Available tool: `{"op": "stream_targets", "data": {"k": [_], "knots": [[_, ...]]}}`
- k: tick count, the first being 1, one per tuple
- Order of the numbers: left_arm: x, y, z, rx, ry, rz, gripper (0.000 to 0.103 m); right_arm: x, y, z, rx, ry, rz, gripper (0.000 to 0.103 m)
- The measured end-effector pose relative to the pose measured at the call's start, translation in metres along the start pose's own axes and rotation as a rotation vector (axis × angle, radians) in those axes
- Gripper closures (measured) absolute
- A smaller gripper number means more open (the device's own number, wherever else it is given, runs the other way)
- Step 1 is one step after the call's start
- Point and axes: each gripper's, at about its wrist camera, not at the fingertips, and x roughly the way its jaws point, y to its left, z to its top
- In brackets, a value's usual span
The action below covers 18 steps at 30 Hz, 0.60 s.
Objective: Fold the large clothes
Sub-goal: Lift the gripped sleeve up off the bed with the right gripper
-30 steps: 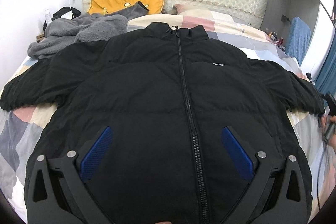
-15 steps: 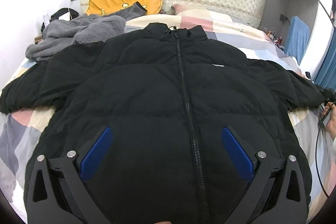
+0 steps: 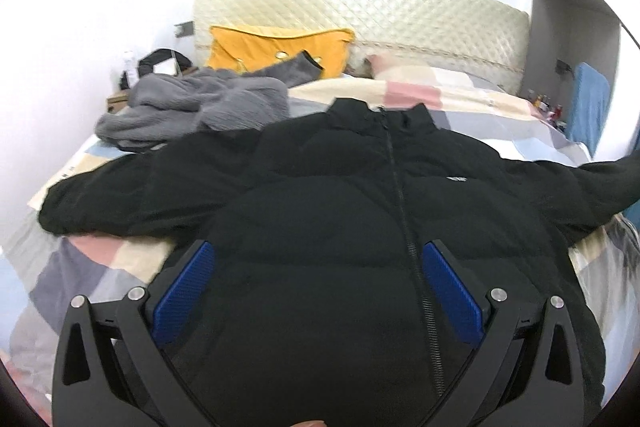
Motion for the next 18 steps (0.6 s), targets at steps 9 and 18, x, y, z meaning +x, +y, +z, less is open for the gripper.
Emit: {"op": "stream_targets", "data": {"k": [9,18], "knots": [[-0.036,0.020,-0.008,0.042,-0.007,0.017,0.000,-0.098,0.139,0.031,-0.108,-0.066,0.202,0.095],[-0.050,0.067,-0.005,-0.017,-0.045,-0.016,0.000,-0.181,0.286,0.022,-0.298,-0.080,0.317,0.094]]}}
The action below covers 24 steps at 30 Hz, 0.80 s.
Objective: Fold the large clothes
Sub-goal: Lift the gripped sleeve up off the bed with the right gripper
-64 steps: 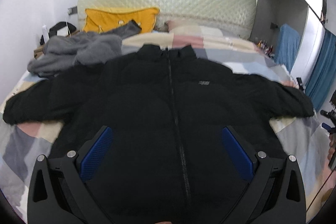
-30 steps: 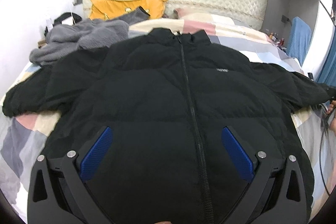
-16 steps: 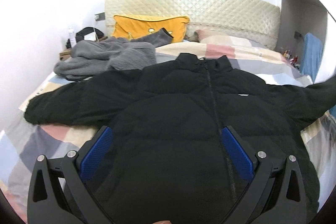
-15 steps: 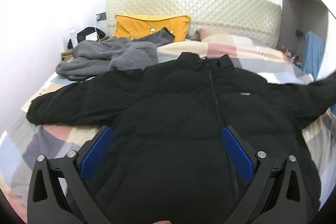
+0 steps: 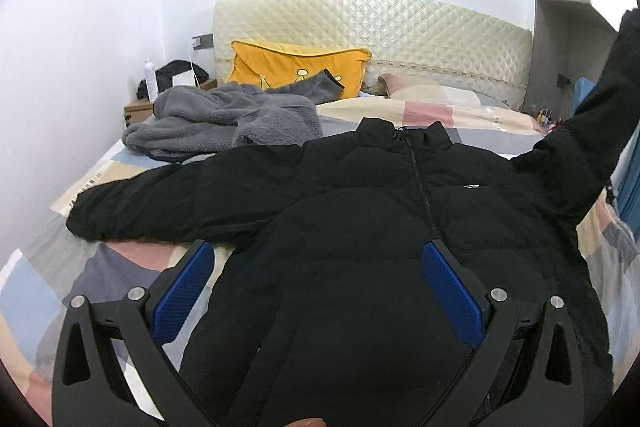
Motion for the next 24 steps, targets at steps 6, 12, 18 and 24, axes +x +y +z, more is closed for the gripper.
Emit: {"op": "stream_targets", "data": {"k": [6,12,18,24], "knots": [[-0.001,0.017,-0.001,-0.050,0.000,-0.038,0.000,0.006,0.093,-0.024,-0.122,0.055,0.085,0.092],[-0.003,0.024,-0.001,-0.058,0.006,-0.069,0.000,0.031,0.180,-0.081,-0.210,0.134,0.199,0.092],[-0.002,0.048,0.004,-0.068,-0.021,-0.040,0.000,0.062,0.255,-0.161,-0.303,0.252,0.320,0.092],[0.017,0.084,0.002,-0.118,0.051,0.012,0.000,0.091,0.322,-0.268,-0.368,0.419,0.413,0.091]]}}
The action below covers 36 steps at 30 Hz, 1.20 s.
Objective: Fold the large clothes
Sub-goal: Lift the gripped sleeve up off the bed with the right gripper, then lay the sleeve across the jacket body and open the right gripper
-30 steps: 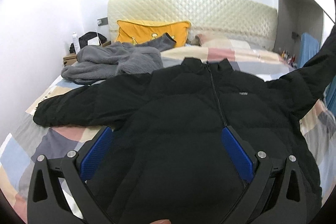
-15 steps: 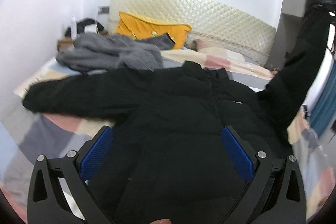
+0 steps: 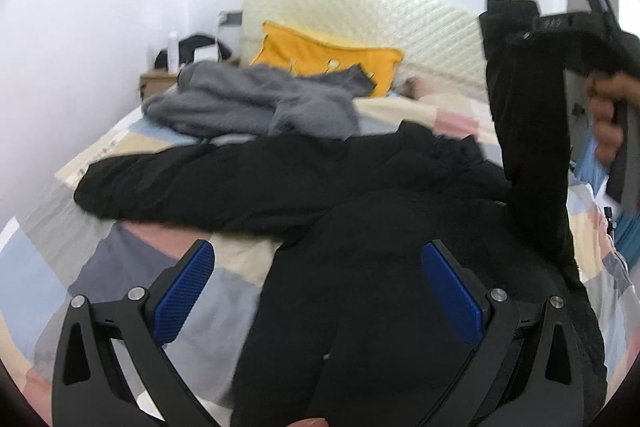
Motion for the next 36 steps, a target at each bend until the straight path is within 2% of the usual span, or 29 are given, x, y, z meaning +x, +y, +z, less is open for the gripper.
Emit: {"op": "stream_targets", "data": {"k": [3,7,9,12,15,18,21,23,25,31,34,36], "knots": [[0.011,0.014,-0.004,-0.036,0.043,0.028,0.000,0.046,0.040,-0.030,-0.077,0.101,0.037,0.090],[0.019,0.025,-0.009,-0.056,0.063,0.062,0.000,0.093,0.064,-0.073,-0.139,0.209,0.072,0.090],[0.028,0.034,-0.013,-0.081,0.095,0.092,0.000,0.113,0.068,-0.097,-0.160,0.259,0.086,0.090],[0.037,0.038,-0.016,-0.100,0.125,0.078,0.000,0.142,0.071,-0.132,-0.187,0.334,0.080,0.090],[0.042,0.036,-0.019,-0.081,0.129,0.079,0.000,0.157,0.067,-0.155,-0.187,0.385,0.074,0.090],[0.049,0.035,-0.022,-0.071,0.146,0.074,0.000,0.163,0.064,-0.158,-0.167,0.382,0.091,0.090],[0.054,0.033,-0.022,-0.065,0.154,0.073,0.000,0.157,0.064,-0.152,-0.176,0.364,0.092,0.087],[0.054,0.032,-0.022,-0.061,0.151,0.071,0.000,0.148,0.070,-0.149,-0.211,0.357,0.101,0.075],[0.053,0.031,-0.022,-0.058,0.147,0.070,0.000,0.137,0.074,-0.145,-0.223,0.349,0.130,0.053],[0.044,0.024,-0.019,-0.061,0.120,0.042,0.000,0.082,0.070,-0.124,-0.203,0.277,0.197,0.050],[0.041,0.017,-0.017,-0.049,0.106,0.028,0.000,0.050,0.051,-0.109,-0.188,0.226,0.176,0.050],[0.037,0.011,-0.015,-0.040,0.095,0.013,0.000,0.026,0.031,-0.103,-0.184,0.189,0.134,0.048]]}}
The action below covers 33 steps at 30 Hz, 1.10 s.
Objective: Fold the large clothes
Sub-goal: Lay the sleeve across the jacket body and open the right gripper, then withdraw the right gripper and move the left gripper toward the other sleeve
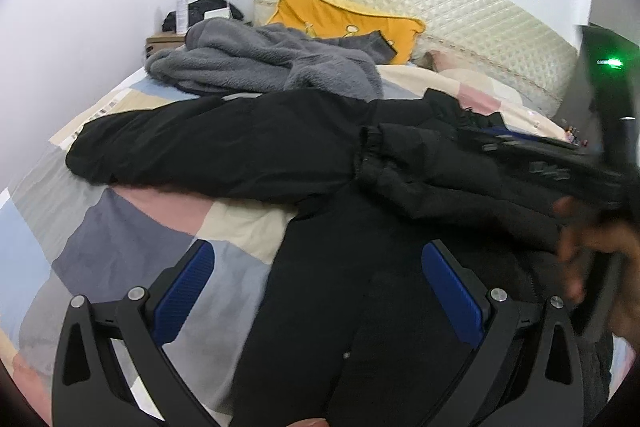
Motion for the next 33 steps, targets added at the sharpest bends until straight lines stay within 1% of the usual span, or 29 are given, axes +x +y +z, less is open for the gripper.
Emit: {"op": "stream_targets", "data": {"k": [4,6,9,10,12,14,16,18,20,23,25,28,31,33], "knots": [[-0.009,-0.015,0.001,0.022,-0.023,-0.035,0.000,-0.046,-0.045,-0.019,0.030,-0.038,-0.108,0.046],[-0.013,-0.026,0.000,0.041,-0.035,-0.057,0.000,-0.065,-0.075,-0.039,0.071,-0.033,-0.181,0.046],[-0.016,-0.042,-0.003,0.067,-0.041,-0.090,0.000,-0.080,-0.112,-0.070,0.141,-0.013,-0.267,0.045],[-0.016,-0.047,-0.003,0.073,-0.041,-0.097,0.000,-0.084,-0.126,-0.084,0.175,0.000,-0.302,0.042],[-0.017,-0.057,-0.006,0.088,-0.044,-0.115,0.000,-0.088,-0.146,-0.108,0.215,0.019,-0.344,0.038],[-0.016,-0.067,-0.009,0.105,-0.047,-0.122,0.000,-0.088,-0.164,-0.132,0.233,0.055,-0.383,0.038],[-0.014,-0.075,-0.011,0.112,-0.046,-0.128,0.000,-0.086,-0.179,-0.147,0.268,0.093,-0.399,0.038],[-0.011,-0.081,-0.013,0.117,-0.040,-0.134,0.000,-0.080,-0.195,-0.160,0.329,0.151,-0.396,0.038],[-0.008,-0.085,-0.014,0.121,-0.036,-0.135,0.000,-0.077,-0.204,-0.169,0.350,0.181,-0.390,0.038],[-0.005,-0.089,-0.016,0.134,-0.032,-0.129,0.000,-0.062,-0.204,-0.180,0.276,0.227,-0.418,0.038],[-0.002,-0.091,-0.017,0.137,-0.025,-0.124,0.000,-0.056,-0.206,-0.184,0.246,0.237,-0.438,0.038],[0.001,-0.091,-0.020,0.137,-0.025,-0.116,0.000,-0.053,-0.212,-0.189,0.230,0.224,-0.460,0.038],[0.004,-0.091,-0.024,0.138,-0.011,-0.107,0.000,-0.057,-0.222,-0.192,0.263,0.212,-0.477,0.038],[0.005,-0.091,-0.024,0.132,-0.006,-0.106,0.000,-0.063,-0.232,-0.192,0.300,0.188,-0.485,0.038]]}}
